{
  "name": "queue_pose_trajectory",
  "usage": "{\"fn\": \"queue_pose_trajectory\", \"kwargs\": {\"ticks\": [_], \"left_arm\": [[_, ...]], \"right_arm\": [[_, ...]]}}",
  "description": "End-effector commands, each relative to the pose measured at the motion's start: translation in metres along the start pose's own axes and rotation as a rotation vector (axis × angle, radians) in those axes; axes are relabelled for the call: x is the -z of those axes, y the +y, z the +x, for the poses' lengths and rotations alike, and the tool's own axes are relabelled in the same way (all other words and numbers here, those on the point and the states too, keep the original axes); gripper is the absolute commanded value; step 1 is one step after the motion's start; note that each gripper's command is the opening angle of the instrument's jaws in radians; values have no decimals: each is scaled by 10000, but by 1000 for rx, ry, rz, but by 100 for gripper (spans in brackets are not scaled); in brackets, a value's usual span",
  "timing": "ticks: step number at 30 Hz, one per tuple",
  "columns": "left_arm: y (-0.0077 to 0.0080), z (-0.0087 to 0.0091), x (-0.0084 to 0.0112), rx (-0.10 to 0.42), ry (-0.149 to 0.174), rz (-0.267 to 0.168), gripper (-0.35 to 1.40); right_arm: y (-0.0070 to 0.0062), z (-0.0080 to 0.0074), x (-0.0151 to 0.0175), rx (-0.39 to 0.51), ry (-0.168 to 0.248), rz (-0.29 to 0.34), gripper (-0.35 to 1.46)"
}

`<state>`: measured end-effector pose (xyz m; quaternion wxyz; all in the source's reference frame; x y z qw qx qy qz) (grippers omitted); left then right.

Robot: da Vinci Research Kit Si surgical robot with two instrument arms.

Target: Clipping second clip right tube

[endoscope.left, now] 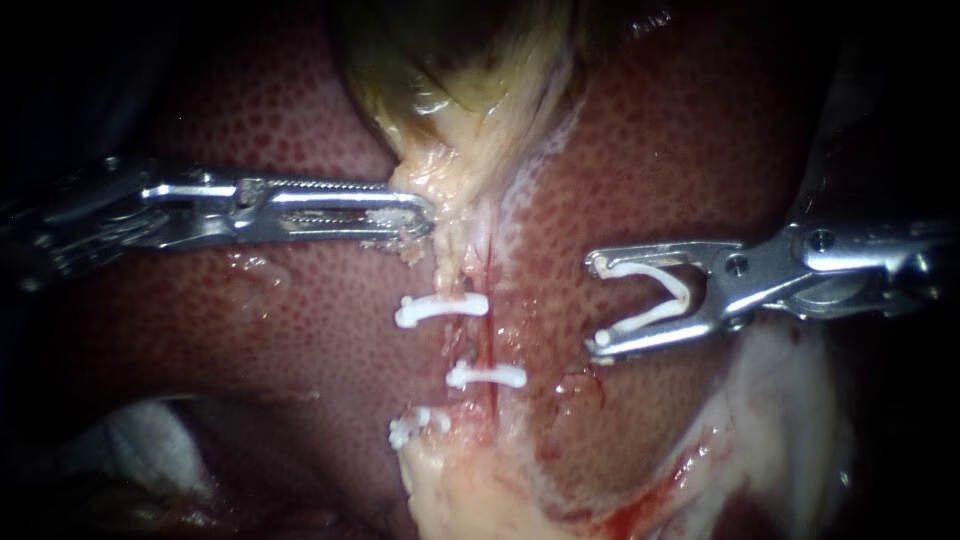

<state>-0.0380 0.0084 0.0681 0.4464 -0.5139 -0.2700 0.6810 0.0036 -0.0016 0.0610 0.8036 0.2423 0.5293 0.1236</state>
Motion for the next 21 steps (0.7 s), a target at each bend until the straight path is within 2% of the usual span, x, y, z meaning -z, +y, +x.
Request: {"fn": "queue_pose_trajectory", "kwargs": {"ticks": [1,7,12,16,21], "left_arm": [[0,0,0,-1,0,0,-35],[4,2,7,1,-2,-4,-35],[6,10,27,6,-8,-9,-35],[7,26,52,24,27,-6,-35],[7,47,82,12,76,-1,-35]], "right_arm": [[0,0,0,0,0,0,49],[0,1,-2,0,0,-1,49],[0,0,-2,0,3,-1,49],[0,0,-2,0,3,-1,50],[0,0,-2,0,3,-1,50]]}}
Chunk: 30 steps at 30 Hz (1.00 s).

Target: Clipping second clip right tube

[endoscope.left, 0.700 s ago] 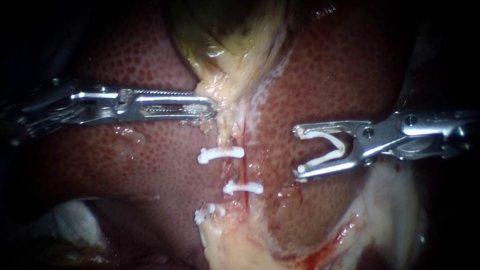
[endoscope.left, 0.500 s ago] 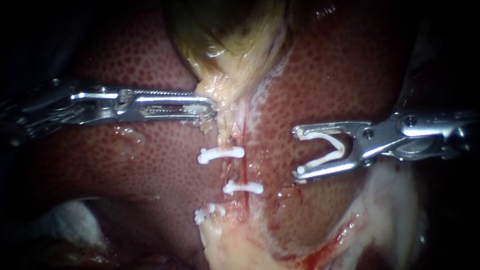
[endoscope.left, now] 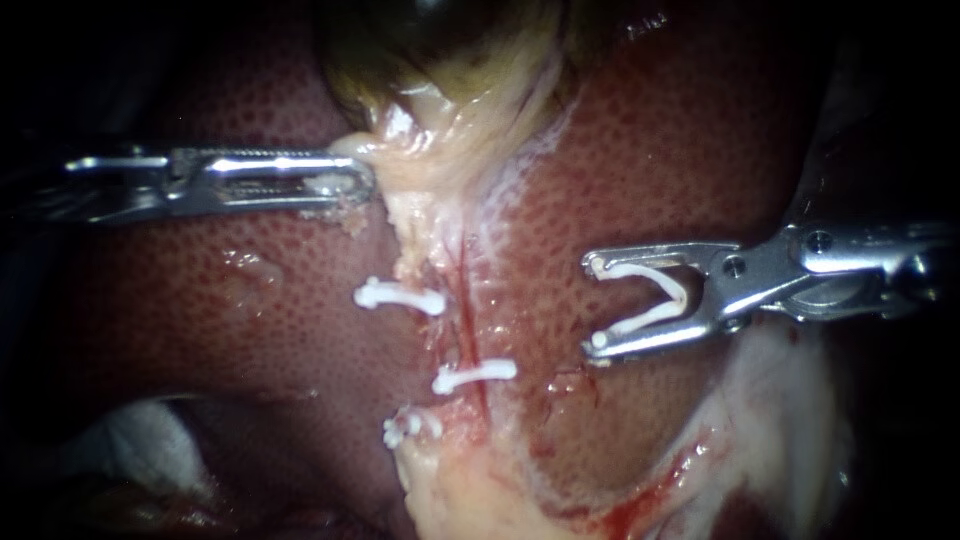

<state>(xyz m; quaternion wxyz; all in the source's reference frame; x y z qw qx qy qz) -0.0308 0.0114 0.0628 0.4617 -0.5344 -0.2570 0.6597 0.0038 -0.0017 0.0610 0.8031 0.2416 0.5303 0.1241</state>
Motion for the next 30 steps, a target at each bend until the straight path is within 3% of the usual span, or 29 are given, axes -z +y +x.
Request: {"fn": "queue_pose_trajectory", "kwargs": {"ticks": [1,8,13,20,30], "left_arm": [[1,4,4,-1,14,-2,-35],[3,9,11,-7,26,4,-35],[3,8,11,-8,26,4,-35],[4,8,11,-8,27,6,-35],[6,6,10,-8,27,7,-35]], "right_arm": [[0,0,0,0,0,0,50],[-1,0,-2,0,0,-1,50],[0,-5,-20,4,0,-2,50],[6,-36,-73,-20,3,10,50],[26,-71,-132,-77,-38,16,50]]}}
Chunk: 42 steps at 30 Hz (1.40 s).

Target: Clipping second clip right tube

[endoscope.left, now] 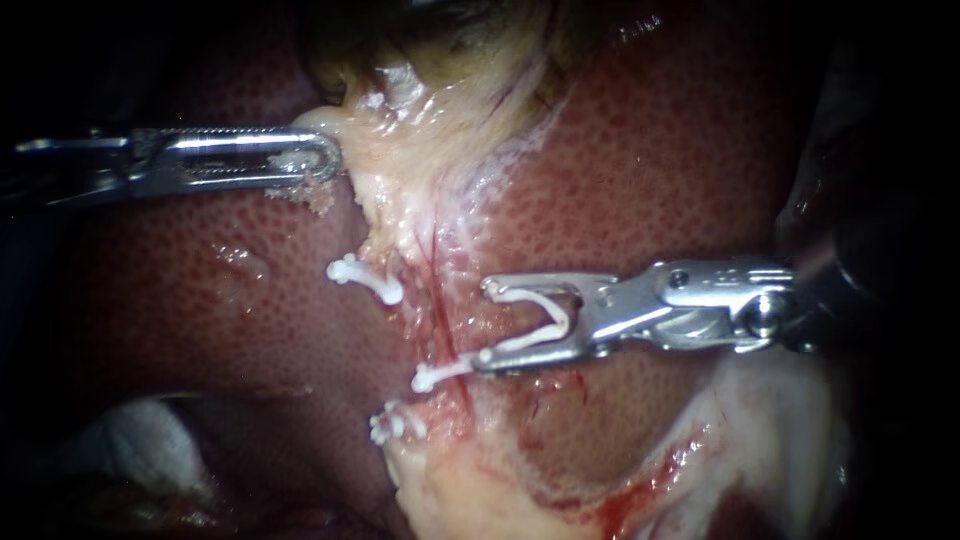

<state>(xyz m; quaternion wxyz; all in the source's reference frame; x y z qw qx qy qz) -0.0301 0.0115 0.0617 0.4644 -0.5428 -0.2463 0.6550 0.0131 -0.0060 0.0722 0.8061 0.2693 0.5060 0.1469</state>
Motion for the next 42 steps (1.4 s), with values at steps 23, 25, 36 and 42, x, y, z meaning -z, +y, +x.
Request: {"fn": "queue_pose_trajectory", "kwargs": {"ticks": [23,25,36,42], "left_arm": [[1,-4,-4,-2,2,4,-35],[1,-4,-4,-2,2,4,-35],[2,-5,-5,-3,4,8,-35],[2,-5,-6,-3,4,9,-35]], "right_arm": [[3,-27,-60,-110,-13,104,48],[3,-28,-62,-124,-7,122,48],[3,-27,-66,-197,9,174,37],[5,-27,-67,-275,37,181,13]]}}
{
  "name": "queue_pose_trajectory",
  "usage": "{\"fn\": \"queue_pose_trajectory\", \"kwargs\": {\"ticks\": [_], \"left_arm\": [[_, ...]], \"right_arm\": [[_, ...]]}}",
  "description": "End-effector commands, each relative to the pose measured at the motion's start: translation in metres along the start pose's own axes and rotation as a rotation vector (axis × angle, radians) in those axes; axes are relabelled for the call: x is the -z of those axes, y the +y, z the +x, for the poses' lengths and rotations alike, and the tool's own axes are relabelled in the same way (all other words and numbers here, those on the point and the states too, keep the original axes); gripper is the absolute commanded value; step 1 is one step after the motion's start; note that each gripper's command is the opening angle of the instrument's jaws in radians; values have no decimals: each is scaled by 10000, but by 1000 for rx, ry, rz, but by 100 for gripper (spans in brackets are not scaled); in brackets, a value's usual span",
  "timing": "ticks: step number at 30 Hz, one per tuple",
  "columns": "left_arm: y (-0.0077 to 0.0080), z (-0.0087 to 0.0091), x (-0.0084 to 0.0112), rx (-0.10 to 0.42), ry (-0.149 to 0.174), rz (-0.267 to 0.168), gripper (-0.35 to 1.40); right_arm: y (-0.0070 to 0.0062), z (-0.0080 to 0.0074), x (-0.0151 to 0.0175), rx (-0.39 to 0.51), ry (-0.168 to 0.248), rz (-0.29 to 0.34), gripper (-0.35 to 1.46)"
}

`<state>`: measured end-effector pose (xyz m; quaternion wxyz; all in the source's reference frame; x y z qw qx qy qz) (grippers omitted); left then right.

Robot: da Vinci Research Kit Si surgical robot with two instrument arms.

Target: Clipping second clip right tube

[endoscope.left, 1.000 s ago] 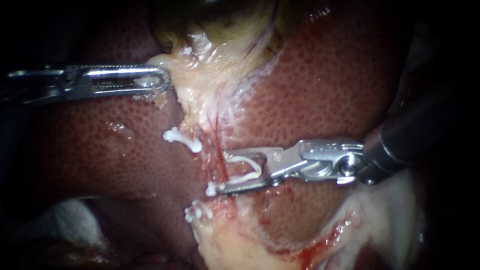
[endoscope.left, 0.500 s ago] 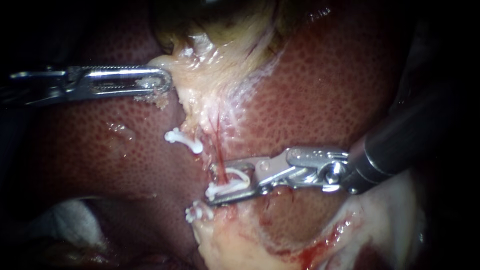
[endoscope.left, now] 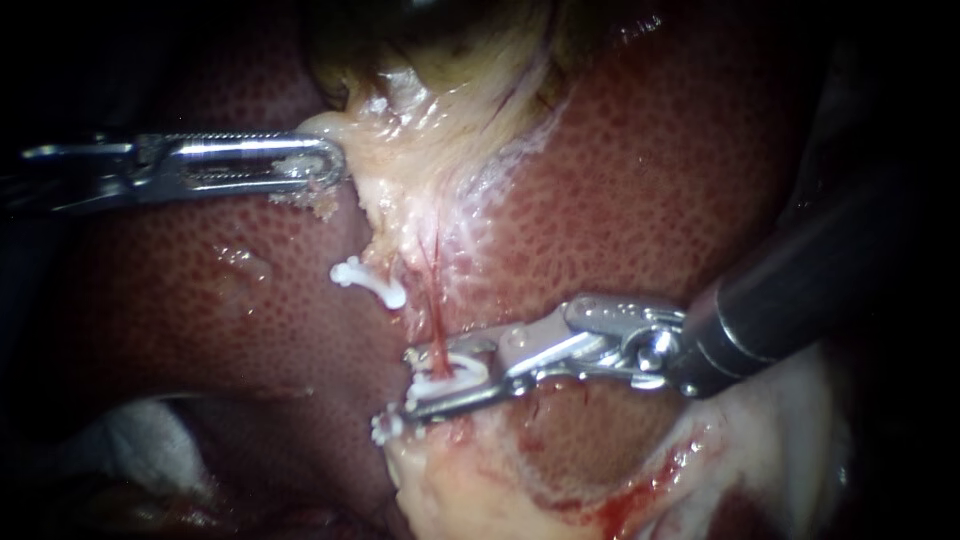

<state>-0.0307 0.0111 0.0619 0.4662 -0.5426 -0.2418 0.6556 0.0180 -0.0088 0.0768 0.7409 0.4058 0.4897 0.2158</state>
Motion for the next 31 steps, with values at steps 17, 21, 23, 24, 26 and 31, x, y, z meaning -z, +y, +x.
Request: {"fn": "queue_pose_trajectory", "kwargs": {"ticks": [17,21,23,24,26,31], "left_arm": [[0,-2,-1,-1,-1,-1,-35],[0,-2,-1,-1,-1,-1,-35],[0,-2,-2,-1,0,-1,-35],[0,-2,-2,-1,0,-1,-35],[0,-2,-2,-1,0,0,-35],[0,-2,-3,-1,0,0,-35]], "right_arm": [[2,-6,13,-176,-6,25,-35],[1,-6,12,-174,-7,28,-35],[1,-6,12,-173,-9,30,-35],[1,-6,12,-173,-9,31,-35],[1,-6,12,-171,-11,34,-35],[1,-6,12,-172,-16,43,-35]]}}
